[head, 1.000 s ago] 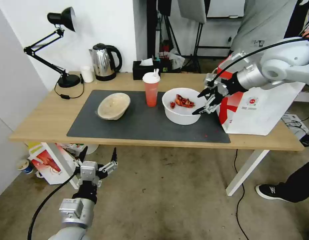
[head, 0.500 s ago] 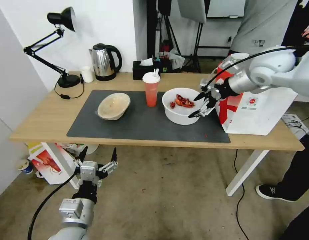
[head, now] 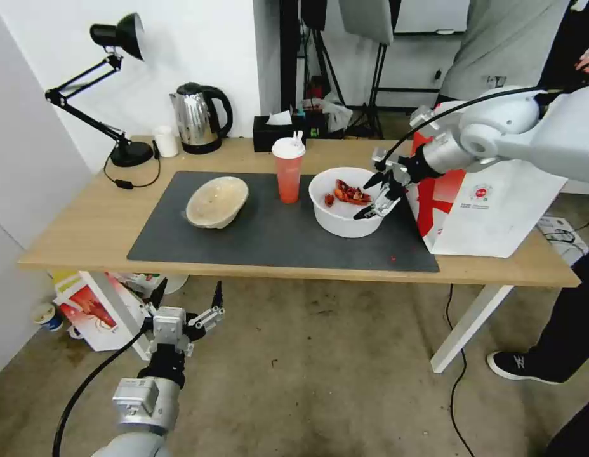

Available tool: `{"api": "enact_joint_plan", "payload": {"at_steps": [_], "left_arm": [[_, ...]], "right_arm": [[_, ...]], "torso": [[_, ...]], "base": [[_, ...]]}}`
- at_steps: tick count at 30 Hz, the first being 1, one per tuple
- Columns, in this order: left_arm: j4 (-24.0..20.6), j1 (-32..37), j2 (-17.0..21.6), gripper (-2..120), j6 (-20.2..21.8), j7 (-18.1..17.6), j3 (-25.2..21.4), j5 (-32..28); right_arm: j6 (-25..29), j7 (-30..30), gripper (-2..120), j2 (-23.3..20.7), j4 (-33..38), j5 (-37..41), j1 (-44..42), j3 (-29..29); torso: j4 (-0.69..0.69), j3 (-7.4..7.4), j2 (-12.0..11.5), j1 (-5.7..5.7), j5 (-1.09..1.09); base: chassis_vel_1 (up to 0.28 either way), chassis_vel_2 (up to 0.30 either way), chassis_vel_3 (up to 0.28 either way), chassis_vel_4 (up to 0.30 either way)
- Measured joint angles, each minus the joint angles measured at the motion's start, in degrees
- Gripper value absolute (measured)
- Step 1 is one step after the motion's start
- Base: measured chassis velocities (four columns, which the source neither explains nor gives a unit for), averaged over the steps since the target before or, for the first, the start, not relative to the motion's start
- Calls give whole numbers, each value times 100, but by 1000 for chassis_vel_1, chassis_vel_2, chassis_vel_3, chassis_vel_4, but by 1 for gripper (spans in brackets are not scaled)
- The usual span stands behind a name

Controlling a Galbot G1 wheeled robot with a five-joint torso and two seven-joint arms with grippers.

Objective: Pick up the trash from the table and place it into the takeout bag.

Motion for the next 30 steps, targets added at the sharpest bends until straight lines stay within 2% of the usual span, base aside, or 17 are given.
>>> {"api": "enact_joint_plan", "payload": {"at_steps": [11,22,25,28,30], "left_arm": [[0,0,0,100,0,0,0,0],[0,0,0,100,0,0,0,0],[0,0,0,100,0,0,0,0],[0,0,0,100,0,0,0,0],[0,0,0,100,0,0,0,0]], "right_arm": [[-1,48,100,-393,-271,-12,-402,285],[-12,150,100,-443,-304,-16,-568,358],[-18,176,94,-420,-293,-16,-567,358],[-23,196,83,-398,-275,4,-543,358],[-27,204,71,-394,-258,19,-519,358]], "torso": [[0,0,0,0,-1],[0,-1,0,0,0],[0,0,0,0,0],[0,-1,0,0,0],[1,-1,0,0,0]], "base": [[0,0,0,0],[0,0,0,0],[0,0,0,0],[0,0,0,0],[0,0,0,0]]}}
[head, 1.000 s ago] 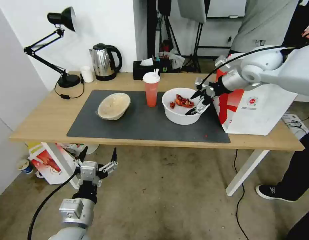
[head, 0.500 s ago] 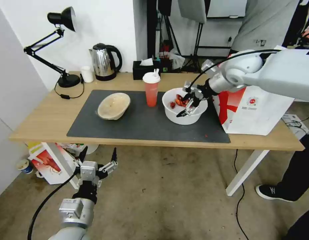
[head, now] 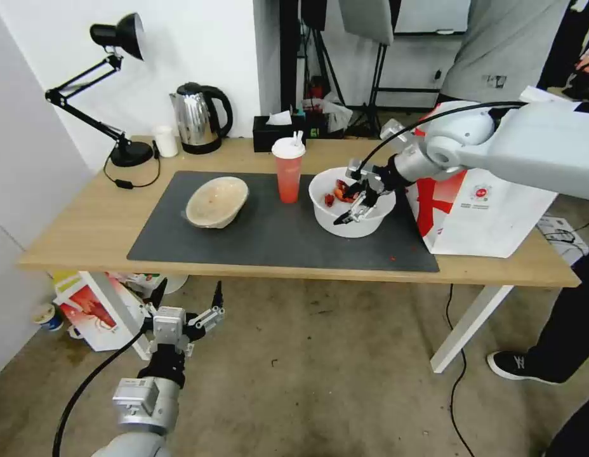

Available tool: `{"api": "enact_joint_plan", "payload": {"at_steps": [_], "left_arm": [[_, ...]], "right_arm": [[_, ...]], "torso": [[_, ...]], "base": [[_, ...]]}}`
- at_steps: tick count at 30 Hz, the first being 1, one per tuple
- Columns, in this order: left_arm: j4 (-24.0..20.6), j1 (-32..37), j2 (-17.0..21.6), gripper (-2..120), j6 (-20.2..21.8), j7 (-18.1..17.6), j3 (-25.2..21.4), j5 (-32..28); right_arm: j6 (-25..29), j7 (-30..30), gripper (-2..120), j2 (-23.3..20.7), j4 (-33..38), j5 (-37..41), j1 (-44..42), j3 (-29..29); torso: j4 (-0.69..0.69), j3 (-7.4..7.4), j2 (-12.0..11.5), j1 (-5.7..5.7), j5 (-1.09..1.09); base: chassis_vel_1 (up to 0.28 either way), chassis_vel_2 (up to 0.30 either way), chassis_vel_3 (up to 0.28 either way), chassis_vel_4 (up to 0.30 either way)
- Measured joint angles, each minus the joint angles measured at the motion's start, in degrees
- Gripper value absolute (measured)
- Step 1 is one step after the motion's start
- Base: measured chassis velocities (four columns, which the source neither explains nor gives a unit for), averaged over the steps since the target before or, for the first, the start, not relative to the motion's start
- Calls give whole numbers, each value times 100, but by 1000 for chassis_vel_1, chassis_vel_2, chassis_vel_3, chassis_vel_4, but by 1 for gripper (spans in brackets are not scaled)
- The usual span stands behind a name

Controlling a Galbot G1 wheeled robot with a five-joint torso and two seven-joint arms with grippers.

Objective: Pick up the trash from the table and place it into the takeout bag.

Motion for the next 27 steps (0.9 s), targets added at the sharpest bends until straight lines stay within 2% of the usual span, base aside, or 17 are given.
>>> {"api": "enact_joint_plan", "payload": {"at_steps": [1,4,6,9,11,13,15,17,19,21,27], "left_arm": [[0,0,0,100,0,0,0,0],[0,0,0,100,0,0,0,0],[0,0,0,100,0,0,0,0],[0,0,0,100,0,0,0,0],[0,0,0,100,0,0,0,0],[0,0,0,100,0,0,0,0],[0,0,0,100,0,0,0,0],[0,0,0,100,0,0,0,0],[0,0,0,100,0,0,0,0],[0,0,0,100,0,0,0,0],[0,0,0,100,0,0,0,0]], "right_arm": [[0,0,71,0,0,0,0,0],[-2,13,57,0,3,9,22,-12],[-2,18,54,0,5,10,27,-15],[-4,34,38,-3,11,16,34,-24],[-5,37,37,-4,11,16,34,-26],[-12,39,25,-6,11,18,30,-31],[-14,39,21,-5,12,18,24,-35],[-17,42,10,0,14,18,5,-47],[-18,43,10,2,14,18,1,-48],[-23,45,0,6,10,18,-8,-53],[-30,50,0,8,0,15,-31,-62]], "torso": [[0,0,0,0,0],[0,0,0,0,0],[0,0,0,0,0],[0,0,0,0,0],[0,0,0,0,0],[0,0,0,0,0],[0,0,0,0,0],[0,0,0,0,0],[0,0,0,0,0],[0,0,0,0,0],[0,0,0,0,0]], "base": [[0,0,0,0],[0,0,0,0],[0,0,0,0],[0,0,0,0],[0,0,0,0],[0,0,0,0],[0,0,0,0],[0,0,0,0],[0,0,0,0],[0,0,0,0],[0,0,0,0]]}}
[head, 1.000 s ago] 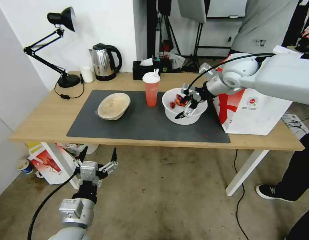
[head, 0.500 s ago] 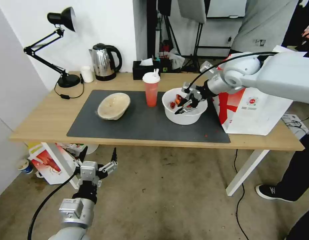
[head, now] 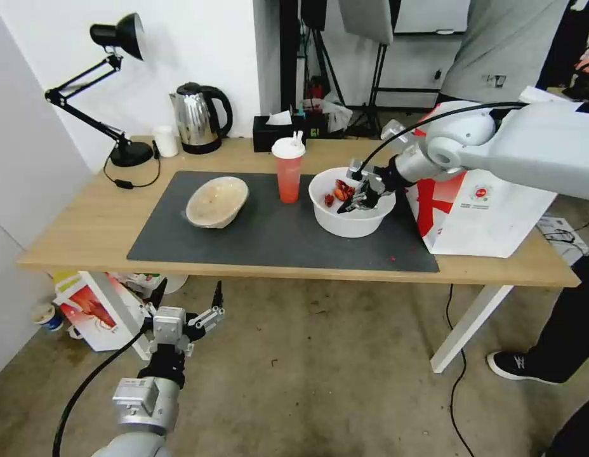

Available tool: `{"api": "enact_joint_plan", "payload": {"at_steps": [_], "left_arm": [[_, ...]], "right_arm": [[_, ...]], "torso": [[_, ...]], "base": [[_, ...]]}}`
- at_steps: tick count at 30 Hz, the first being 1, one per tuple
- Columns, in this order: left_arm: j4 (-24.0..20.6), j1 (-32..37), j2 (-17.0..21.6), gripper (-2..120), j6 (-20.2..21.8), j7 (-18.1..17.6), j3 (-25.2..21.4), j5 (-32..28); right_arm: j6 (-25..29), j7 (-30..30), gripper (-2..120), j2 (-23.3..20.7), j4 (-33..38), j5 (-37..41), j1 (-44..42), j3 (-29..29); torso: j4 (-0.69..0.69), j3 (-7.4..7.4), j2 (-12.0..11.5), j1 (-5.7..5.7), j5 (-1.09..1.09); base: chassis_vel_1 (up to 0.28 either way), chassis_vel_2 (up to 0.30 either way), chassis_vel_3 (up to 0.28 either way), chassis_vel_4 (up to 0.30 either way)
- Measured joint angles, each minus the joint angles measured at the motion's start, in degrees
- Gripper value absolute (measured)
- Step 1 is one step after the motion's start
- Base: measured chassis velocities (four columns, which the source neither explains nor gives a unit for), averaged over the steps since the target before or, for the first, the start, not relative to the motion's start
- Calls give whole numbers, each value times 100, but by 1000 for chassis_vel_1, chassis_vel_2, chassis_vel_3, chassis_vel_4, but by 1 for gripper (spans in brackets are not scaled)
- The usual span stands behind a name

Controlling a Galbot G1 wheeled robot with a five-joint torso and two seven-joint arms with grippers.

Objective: Pick up the trash from the table and place it into the takeout bag.

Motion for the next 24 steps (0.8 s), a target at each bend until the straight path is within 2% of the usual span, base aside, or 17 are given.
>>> {"api": "enact_joint_plan", "payload": {"at_steps": [16,19,22,24], "left_arm": [[0,0,0,100,0,0,0,0],[0,0,0,100,0,0,0,0],[0,0,0,100,0,0,0,0],[0,0,0,100,0,0,0,0]], "right_arm": [[12,-14,0,-9,-53,6,90,-70],[17,-18,6,-33,-40,61,211,-157],[17,-62,21,-109,-17,182,367,-293],[16,-75,23,-130,-4,215,399,-328]], "torso": [[0,0,0,0,0],[0,0,0,0,0],[0,0,0,0,0],[0,0,0,0,-1]], "base": [[0,0,0,0],[0,0,0,0],[0,0,0,0],[0,0,0,0]]}}
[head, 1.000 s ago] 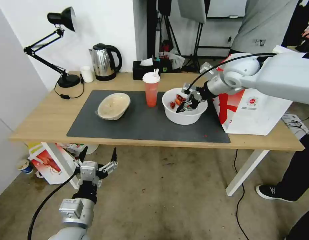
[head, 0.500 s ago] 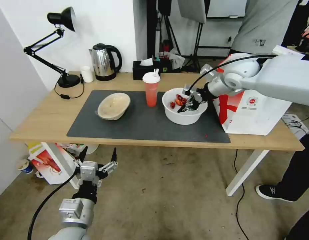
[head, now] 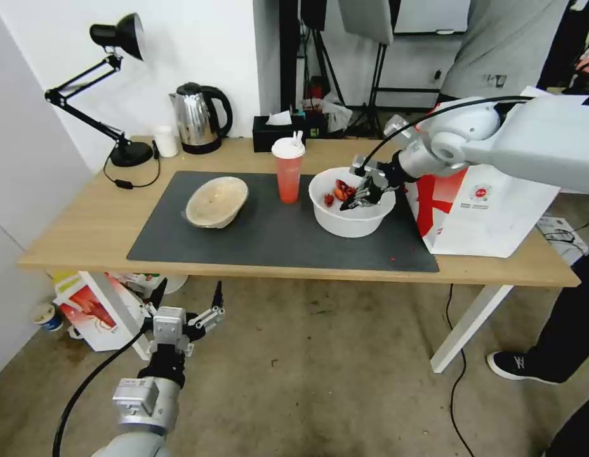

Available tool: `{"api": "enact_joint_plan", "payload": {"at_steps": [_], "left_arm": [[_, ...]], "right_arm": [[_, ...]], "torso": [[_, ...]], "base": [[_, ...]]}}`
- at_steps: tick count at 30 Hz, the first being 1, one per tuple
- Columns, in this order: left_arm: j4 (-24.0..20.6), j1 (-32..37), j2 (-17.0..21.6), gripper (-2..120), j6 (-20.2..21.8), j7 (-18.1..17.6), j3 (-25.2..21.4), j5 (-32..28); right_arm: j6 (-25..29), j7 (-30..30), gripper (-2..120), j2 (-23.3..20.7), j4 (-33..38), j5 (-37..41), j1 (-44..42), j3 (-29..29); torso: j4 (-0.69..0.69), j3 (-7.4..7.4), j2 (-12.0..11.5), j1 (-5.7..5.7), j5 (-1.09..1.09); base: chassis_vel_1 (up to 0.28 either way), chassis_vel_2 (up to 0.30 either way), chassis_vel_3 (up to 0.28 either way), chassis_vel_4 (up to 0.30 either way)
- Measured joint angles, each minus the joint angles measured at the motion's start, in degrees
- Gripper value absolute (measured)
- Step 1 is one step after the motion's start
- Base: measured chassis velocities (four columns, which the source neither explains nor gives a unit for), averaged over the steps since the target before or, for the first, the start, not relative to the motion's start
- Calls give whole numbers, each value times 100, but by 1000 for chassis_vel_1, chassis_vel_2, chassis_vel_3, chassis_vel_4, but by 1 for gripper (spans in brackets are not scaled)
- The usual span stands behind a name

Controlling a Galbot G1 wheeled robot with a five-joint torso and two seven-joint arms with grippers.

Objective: Pick up the trash from the table and place it into the takeout bag.

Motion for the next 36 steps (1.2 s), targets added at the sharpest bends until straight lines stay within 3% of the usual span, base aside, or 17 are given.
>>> {"api": "enact_joint_plan", "payload": {"at_steps": [3,5,7,20,36], "left_arm": [[0,0,0,100,0,0,0,0],[0,0,0,100,0,0,0,0],[0,0,0,100,0,0,0,0],[0,0,0,100,0,0,0,0],[0,0,0,100,0,0,0,0]], "right_arm": [[-6,-44,40,-85,17,122,83,-87],[-7,-51,41,-104,19,139,99,-92],[-17,-78,54,-177,27,205,175,-133],[-56,-8,98,-291,145,385,195,-238],[-65,105,100,-271,-97,193,-210,-81]], "torso": [[0,0,0,0,0],[0,0,0,0,1],[0,0,0,0,0],[0,0,0,0,2],[0,0,0,0,1]], "base": [[0,0,0,0],[0,0,0,0],[0,0,0,0],[0,0,0,0],[0,0,0,0]]}}
